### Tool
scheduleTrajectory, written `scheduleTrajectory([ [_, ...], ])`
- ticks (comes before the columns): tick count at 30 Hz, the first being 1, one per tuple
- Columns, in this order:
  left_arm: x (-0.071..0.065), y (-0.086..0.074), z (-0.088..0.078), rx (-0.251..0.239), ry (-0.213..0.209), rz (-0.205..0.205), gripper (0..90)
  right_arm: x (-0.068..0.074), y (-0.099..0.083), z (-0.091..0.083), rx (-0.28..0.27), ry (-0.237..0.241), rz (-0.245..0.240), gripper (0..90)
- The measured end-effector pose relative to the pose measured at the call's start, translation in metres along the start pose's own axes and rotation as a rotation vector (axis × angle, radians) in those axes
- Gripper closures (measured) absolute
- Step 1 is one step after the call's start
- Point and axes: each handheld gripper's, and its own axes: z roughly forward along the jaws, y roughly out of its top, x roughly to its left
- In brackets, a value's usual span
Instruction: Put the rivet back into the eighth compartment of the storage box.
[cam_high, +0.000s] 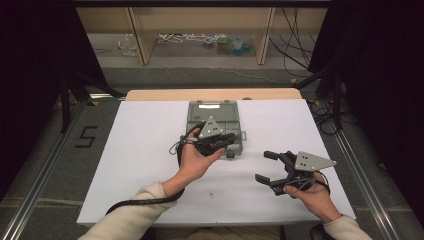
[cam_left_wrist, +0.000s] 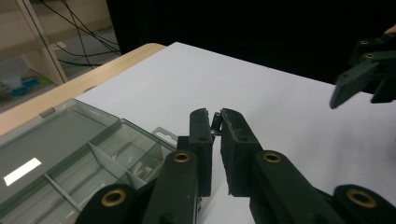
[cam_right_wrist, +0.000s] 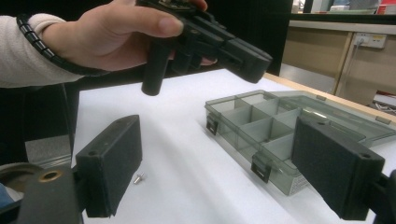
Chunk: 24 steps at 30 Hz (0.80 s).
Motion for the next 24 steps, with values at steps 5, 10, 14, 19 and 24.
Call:
scheduleTrajectory([
  [5, 0.003, 0.003, 0.007, -0.006, 0.01, -0.002, 82.6, 0.0, 0.0, 0.0, 0.007, 0.0, 0.001, 17.6],
  [10, 0.006, 0.005, 0.014, -0.01, 0.019, -0.012, 82.6, 0.0, 0.0, -0.001, 0.01, -0.005, -0.001, 17.6],
  [14, 0.009, 0.006, 0.02, -0.007, 0.025, -0.013, 82.6, 0.0, 0.0, -0.001, 0.01, -0.005, 0.001, 17.6],
  [19, 0.011, 0.007, 0.027, -0.01, 0.027, -0.024, 82.5, 0.0, 0.0, -0.001, 0.006, -0.008, 0.0, 17.6],
  [24, 0.014, 0.008, 0.032, -0.015, 0.041, -0.023, 82.5, 0.0, 0.0, -0.001, 0.007, -0.007, 0.001, 17.6],
])
